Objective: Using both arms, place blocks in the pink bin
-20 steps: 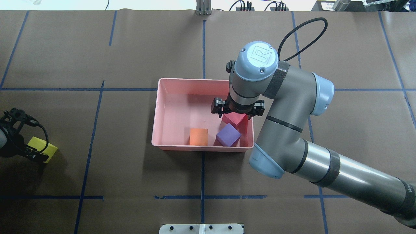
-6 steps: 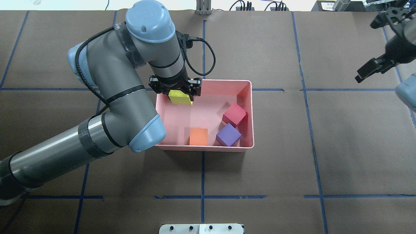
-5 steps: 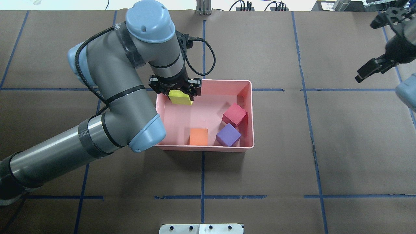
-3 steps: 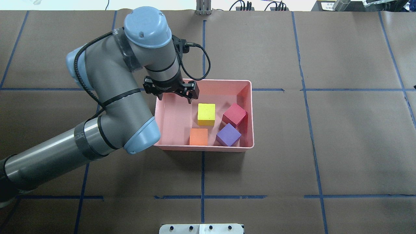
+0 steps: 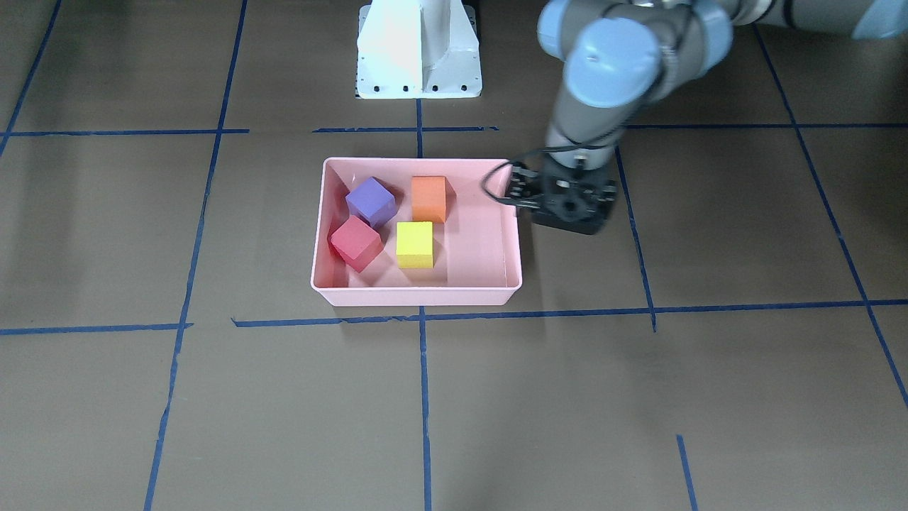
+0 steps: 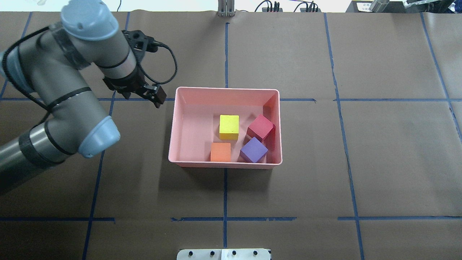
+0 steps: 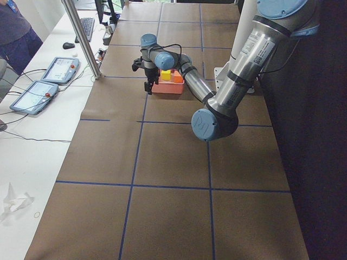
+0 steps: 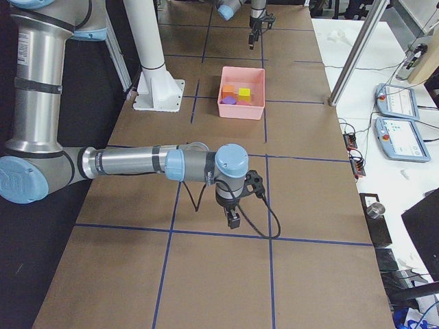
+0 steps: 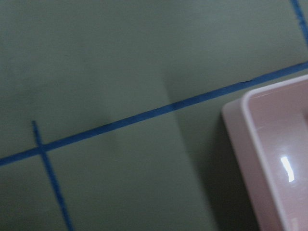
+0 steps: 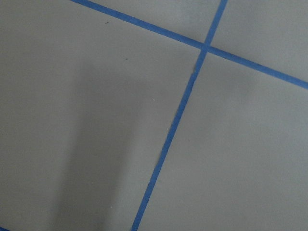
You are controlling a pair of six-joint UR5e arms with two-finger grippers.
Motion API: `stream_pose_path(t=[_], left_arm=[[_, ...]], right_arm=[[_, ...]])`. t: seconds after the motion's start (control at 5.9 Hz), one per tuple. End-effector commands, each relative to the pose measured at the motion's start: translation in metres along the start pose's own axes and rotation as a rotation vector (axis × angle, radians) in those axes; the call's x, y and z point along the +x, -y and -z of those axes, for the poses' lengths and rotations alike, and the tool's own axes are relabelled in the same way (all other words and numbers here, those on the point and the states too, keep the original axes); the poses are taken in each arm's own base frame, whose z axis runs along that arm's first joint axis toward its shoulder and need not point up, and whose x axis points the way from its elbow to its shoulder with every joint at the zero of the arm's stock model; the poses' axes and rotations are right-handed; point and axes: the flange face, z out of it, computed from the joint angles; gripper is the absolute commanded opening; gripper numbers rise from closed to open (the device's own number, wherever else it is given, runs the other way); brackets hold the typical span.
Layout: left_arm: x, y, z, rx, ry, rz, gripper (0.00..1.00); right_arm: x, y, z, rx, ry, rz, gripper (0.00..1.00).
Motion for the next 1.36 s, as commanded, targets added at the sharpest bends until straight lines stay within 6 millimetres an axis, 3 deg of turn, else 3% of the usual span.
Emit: stream_pose_path(t=[0.0, 0.17, 0.34, 0.51, 0.68, 1.02, 1.19], left_arm=[[-0.174, -0.075, 0.024, -0.015, 0.038, 0.013, 1.0], [-0.257, -0.135, 0.036, -0.028, -0.02, 0.092, 1.0], [-0.31, -0.187, 0.047, -0.012, -0.057, 0.118, 1.0], [-0.351, -0.244, 0.046, -0.014, -0.051, 0.136, 1.0], [-0.37, -0.274, 0.048, -0.004, -0.04, 0.18, 1.0], [-0.382, -0.303, 0.032, -0.047, -0.014, 0.218, 1.0], [-0.376, -0.3, 0.039, -0.032, -0.012, 0.213, 1.0]], right_arm=[[0.002, -0.003, 0.002, 0.006, -0.001, -0.082, 0.99], [0.001, -0.002, 0.002, 0.006, 0.0, -0.091, 1.0], [0.001, -0.001, 0.002, 0.006, 0.0, -0.09, 1.0], [0.001, -0.001, 0.002, 0.006, 0.0, -0.09, 1.0], [0.001, -0.001, 0.002, 0.006, 0.002, -0.09, 1.0], [0.001, -0.002, 0.001, 0.005, 0.002, -0.091, 1.0], [0.001, -0.002, 0.001, 0.005, 0.002, -0.091, 1.0]])
